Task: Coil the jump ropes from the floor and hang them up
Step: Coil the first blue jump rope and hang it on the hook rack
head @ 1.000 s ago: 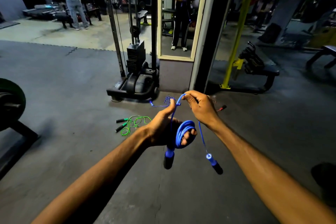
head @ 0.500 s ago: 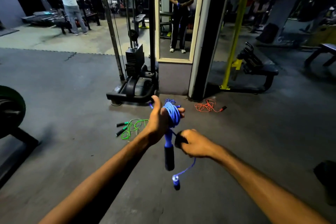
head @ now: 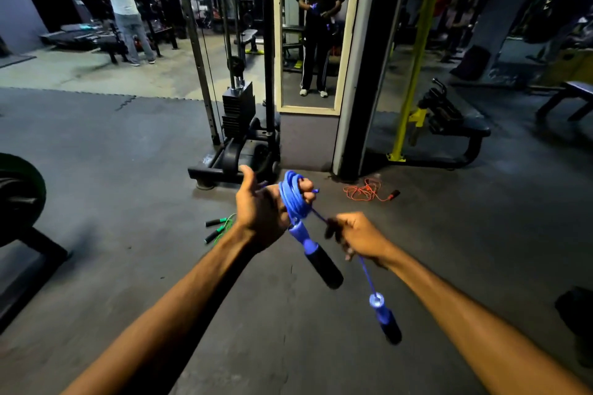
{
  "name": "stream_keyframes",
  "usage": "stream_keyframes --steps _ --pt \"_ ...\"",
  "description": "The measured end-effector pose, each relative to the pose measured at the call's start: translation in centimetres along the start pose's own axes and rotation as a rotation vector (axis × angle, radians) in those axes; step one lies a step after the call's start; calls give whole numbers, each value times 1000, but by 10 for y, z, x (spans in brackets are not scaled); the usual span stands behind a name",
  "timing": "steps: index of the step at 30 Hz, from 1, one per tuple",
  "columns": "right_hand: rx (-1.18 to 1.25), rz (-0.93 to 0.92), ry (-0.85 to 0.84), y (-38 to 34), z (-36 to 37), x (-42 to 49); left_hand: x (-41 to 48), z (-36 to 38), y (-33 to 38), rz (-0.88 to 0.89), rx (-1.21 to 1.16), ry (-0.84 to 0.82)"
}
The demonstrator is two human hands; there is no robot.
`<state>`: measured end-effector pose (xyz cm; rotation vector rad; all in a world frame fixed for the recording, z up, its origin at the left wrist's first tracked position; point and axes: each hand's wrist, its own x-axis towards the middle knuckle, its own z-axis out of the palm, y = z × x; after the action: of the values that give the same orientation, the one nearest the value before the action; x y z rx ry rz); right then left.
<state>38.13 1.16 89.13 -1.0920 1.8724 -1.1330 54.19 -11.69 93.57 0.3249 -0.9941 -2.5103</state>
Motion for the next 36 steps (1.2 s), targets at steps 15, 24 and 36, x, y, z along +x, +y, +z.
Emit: stream_keyframes --steps 15,24,36 --pt "-622 -325 -139 -87 -23 4 -6 8 -17 -216 1286 -175" --pt "121 -164 -83 -44 -1 10 -6 2 -8 -95 842 -171" --pt "205 -122 5 -55 22 20 20 17 -14 50 639 309"
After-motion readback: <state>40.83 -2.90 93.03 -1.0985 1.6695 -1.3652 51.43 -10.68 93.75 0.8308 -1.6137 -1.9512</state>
